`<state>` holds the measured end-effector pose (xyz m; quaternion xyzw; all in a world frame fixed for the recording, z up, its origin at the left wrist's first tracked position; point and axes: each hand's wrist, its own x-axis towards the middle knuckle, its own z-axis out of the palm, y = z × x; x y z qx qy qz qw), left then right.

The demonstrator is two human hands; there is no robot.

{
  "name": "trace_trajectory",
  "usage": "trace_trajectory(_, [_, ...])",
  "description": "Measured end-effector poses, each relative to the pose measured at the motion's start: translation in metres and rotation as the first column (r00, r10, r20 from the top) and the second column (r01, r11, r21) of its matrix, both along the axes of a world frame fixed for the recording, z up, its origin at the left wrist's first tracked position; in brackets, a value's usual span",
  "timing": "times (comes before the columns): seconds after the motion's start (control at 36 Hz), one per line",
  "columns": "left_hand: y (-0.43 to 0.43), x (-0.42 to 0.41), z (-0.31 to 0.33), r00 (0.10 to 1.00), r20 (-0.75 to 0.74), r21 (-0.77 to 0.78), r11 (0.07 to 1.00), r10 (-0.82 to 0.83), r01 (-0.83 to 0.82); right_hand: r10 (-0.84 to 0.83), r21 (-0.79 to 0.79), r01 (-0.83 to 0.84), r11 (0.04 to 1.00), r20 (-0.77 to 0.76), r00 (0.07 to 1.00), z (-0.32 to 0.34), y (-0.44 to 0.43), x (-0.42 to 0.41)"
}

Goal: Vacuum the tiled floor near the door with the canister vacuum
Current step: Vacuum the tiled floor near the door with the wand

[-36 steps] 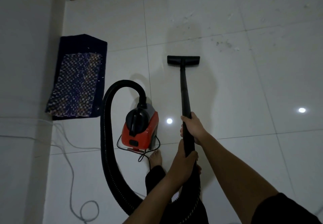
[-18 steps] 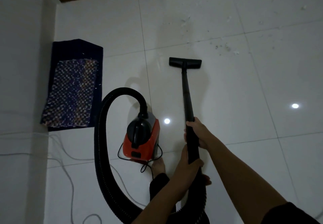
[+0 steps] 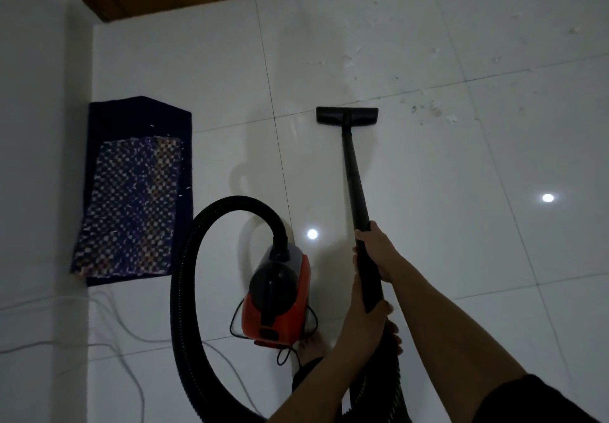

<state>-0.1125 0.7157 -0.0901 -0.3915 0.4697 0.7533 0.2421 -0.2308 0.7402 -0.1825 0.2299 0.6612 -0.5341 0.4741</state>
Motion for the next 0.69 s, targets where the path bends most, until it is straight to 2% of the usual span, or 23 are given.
trace_trajectory(0.31, [-0.008,-0.06,-0.015,0.982,0.118,0.096,0.983,0.148,-0.159,0.011,-0.014,-0.011,1.0,0.02,1.0,0.001,-0.024,-0.065])
trace_trajectory(0.56, [-0.005,-0.132,-0.011,0.988,0.065,-0.007,0.991,0.137,-0.137,0.094,-0.024,-0.094,0.995,0.032,0.995,0.012,-0.028,-0.135])
trace_trajectory(0.69, [-0.011,-0.156,-0.011,0.985,0.058,-0.014,0.987,0.162,-0.161,0.11,-0.021,-0.109,0.994,0.031,0.994,0.007,-0.037,-0.158])
